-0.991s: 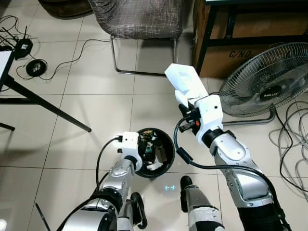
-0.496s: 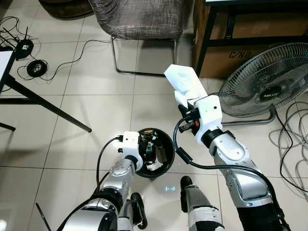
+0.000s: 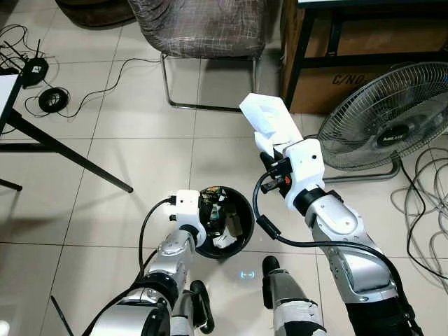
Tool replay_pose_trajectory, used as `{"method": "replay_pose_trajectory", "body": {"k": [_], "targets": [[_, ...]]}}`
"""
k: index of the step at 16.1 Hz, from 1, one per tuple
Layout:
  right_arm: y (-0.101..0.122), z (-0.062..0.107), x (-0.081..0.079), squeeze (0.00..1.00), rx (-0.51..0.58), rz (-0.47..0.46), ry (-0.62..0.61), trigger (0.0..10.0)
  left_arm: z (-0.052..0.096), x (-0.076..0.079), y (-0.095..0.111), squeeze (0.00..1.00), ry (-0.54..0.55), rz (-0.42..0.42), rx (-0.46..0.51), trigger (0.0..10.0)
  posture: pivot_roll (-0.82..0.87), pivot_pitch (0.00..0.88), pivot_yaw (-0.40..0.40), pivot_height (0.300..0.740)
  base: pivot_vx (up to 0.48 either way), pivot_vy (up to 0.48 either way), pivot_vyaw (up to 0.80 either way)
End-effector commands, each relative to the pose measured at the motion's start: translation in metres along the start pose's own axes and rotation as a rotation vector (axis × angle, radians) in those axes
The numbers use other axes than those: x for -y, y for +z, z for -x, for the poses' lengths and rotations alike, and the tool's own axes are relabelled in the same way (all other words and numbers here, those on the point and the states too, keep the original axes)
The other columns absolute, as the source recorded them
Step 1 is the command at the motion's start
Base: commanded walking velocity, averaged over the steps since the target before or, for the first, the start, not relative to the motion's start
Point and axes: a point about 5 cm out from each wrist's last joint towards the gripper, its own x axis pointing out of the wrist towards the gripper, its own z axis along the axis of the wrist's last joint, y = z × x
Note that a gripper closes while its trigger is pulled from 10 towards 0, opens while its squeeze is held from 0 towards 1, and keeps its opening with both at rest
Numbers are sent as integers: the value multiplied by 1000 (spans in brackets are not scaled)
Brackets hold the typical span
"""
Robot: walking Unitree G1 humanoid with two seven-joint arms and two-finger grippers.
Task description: Picking trash to rubbish bin
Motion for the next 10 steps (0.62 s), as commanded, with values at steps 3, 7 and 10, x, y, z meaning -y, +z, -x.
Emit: {"method": "replay_pose_trajectory", "body": {"k": [3,7,10], "targets": [[-1,4,-7,0,-9,-10,22,10000,3,-1,-8,1000,7,29,-24,10000,-258,359,111,740,0,0,0],[-1,5,-7,0,-11,-12,19,10000,3,1,-11,1000,7,41,-29,10000,-258,362,112,740,0,0,0],[-1,6,-7,0,-15,-11,21,10000,4,2,-13,1000,5,49,-30,10000,-261,367,109,740,0,0,0]]}}
